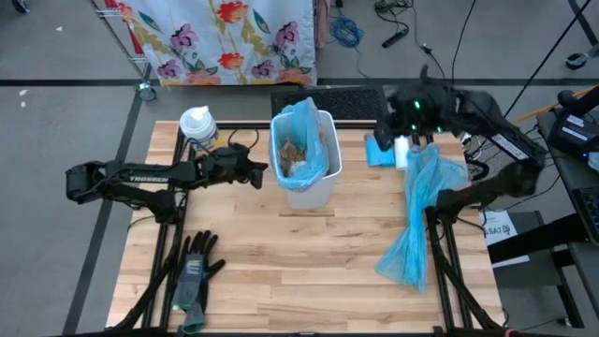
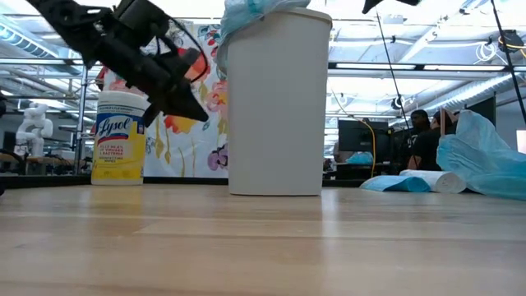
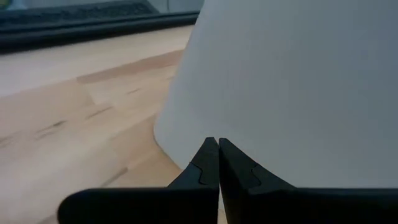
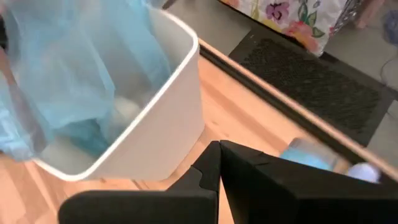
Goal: Place trash/remove bag and relplace
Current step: Close the trash bag
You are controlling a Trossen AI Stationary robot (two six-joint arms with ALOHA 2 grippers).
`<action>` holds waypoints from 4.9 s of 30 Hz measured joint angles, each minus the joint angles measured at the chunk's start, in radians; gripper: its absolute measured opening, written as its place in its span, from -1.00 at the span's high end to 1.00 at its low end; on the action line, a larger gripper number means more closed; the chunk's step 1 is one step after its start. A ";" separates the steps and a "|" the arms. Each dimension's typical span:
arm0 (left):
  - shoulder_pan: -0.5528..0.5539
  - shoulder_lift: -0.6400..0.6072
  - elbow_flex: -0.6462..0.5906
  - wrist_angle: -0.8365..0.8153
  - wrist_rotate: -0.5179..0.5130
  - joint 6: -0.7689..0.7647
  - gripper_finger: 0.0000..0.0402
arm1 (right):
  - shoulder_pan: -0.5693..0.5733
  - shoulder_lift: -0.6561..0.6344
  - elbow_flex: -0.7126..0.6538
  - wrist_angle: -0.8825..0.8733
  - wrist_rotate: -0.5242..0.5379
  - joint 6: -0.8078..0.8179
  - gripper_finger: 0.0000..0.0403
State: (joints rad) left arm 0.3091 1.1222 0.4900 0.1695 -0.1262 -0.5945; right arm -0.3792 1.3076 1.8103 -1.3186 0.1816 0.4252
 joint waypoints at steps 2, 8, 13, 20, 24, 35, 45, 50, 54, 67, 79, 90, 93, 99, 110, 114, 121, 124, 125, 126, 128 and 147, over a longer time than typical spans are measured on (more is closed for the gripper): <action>0.012 -0.008 -0.030 0.035 0.038 0.010 1.00 | 0.038 -0.082 -0.154 0.097 0.008 0.058 1.00; 0.019 -0.012 -0.054 0.201 0.157 0.135 1.00 | 0.152 -0.269 -0.605 0.469 0.005 0.217 1.00; 0.048 -0.012 -0.054 0.253 0.155 0.187 1.00 | 0.222 -0.327 -0.852 0.760 0.006 0.323 1.00; 0.131 -0.012 -0.054 0.322 0.242 0.224 1.00 | 0.284 -0.315 -1.054 0.990 0.013 0.431 1.00; 0.158 -0.012 -0.054 0.349 0.254 0.260 1.00 | 0.316 -0.292 -1.098 1.026 0.071 0.475 1.00; 0.163 -0.012 -0.054 0.372 0.304 0.350 1.00 | 0.329 -0.286 -1.098 1.084 0.086 0.473 1.00; 0.162 -0.012 -0.029 0.465 0.306 0.338 1.00 | 0.329 -0.287 -1.098 1.084 0.083 0.472 1.00; 0.162 -0.012 -0.006 0.472 0.306 0.338 1.00 | 0.329 -0.287 -1.098 1.084 0.083 0.472 1.00; 0.162 -0.012 0.023 0.475 0.308 0.303 1.00 | 0.329 -0.287 -1.098 1.083 0.083 0.472 1.00; 0.162 -0.023 0.054 0.476 0.310 0.287 1.00 | 0.329 -0.287 -1.098 1.083 0.083 0.453 1.00; 0.162 -0.041 0.058 0.558 0.298 0.289 1.00 | 0.328 -0.287 -1.097 1.082 0.083 0.427 1.00; 0.162 -0.041 0.195 0.550 0.297 0.293 1.00 | 0.328 -0.287 -1.097 1.134 0.083 0.423 1.00; 0.162 -0.041 0.239 0.528 0.297 0.288 1.00 | 0.328 -0.287 -1.097 1.150 0.083 0.420 1.00; 0.162 -0.041 0.352 0.403 0.297 0.286 1.00 | 0.328 -0.289 -1.093 1.164 0.078 0.412 1.00; 0.114 -0.042 0.488 0.110 0.293 0.270 1.00 | 0.313 -0.297 -0.895 0.910 0.078 0.295 1.00; 0.083 -0.041 0.487 -0.054 0.293 0.233 1.00 | 0.313 -0.297 -0.824 0.855 0.045 0.216 1.00; 0.010 -0.040 0.486 -0.152 0.278 0.182 1.00 | 0.298 -0.297 -0.780 0.856 -0.052 0.139 1.00; -0.018 -0.041 0.486 -0.153 0.208 0.181 1.00 | 0.287 -0.291 -0.780 0.886 -0.102 0.101 1.00; -0.026 -0.040 0.486 -0.153 0.188 0.180 1.00 | 0.286 -0.288 -0.780 0.905 -0.108 0.090 1.00; -0.034 -0.040 0.486 -0.152 0.173 0.180 1.00 | 0.283 -0.284 -0.780 0.930 -0.109 0.082 1.00; -0.048 -0.040 0.486 -0.148 0.145 0.180 1.00 | 0.278 -0.275 -0.780 0.990 -0.111 0.079 1.00; -0.097 -0.040 0.486 -0.148 0.008 0.110 1.00 | 0.235 0.035 -0.557 1.192 -0.238 -0.048 1.00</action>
State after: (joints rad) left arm 0.2121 1.0824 0.9760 0.0218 -0.1178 -0.4841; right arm -0.1439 1.3427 1.2536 -0.1265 -0.0563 0.3775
